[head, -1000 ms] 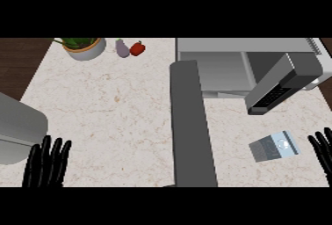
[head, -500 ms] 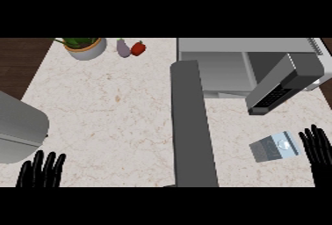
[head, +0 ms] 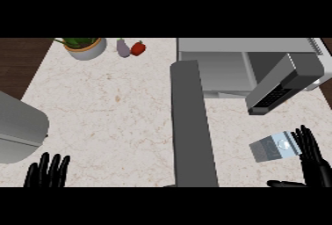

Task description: Pick up the milk, place it into the microwave and close the microwave

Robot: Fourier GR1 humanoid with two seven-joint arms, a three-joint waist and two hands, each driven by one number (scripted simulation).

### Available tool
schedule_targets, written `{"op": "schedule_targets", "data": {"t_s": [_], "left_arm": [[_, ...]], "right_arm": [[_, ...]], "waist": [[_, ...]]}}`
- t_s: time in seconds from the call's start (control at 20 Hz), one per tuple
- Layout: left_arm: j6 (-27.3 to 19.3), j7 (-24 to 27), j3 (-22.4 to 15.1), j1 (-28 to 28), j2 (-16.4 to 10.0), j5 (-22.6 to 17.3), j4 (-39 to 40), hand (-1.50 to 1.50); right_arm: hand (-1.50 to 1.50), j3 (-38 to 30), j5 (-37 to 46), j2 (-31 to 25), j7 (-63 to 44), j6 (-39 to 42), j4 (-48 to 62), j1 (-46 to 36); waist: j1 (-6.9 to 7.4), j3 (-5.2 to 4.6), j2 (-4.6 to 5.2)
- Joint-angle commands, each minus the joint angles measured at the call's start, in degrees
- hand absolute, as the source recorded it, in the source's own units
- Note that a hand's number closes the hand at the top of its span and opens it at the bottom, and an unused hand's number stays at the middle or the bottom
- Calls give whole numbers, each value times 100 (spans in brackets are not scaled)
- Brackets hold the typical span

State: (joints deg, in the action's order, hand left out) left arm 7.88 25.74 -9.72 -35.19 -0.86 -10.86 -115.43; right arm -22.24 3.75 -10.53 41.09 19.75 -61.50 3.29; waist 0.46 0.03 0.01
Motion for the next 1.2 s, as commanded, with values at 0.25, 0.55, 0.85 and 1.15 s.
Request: {"op": "schedule_targets", "data": {"t_s": [0.25, 0.55, 0.85, 1.15], "left_arm": [[132, 244, 136, -137, -130, -201, 51, -150], [-180, -169, -82, 39, -3, -19, -136, -150], [71, 464, -212, -135, 20, 155, 494, -150], [288, 430, 70, -701, -274, -227, -121, -150]], "right_arm": [[-150, 60, 316, -308, 1285, -327, 1920, -719], [-150, 209, 371, -410, 1717, -410, 2220, -799], [-150, 262, 313, -555, 1907, -213, 2816, -1333], [-150, 448, 185, -373, 1629, -269, 2643, -1232]], "waist": [[-1, 0, 0], [-16, 1, 1], [11, 3, 4], [0, -2, -10]]}}
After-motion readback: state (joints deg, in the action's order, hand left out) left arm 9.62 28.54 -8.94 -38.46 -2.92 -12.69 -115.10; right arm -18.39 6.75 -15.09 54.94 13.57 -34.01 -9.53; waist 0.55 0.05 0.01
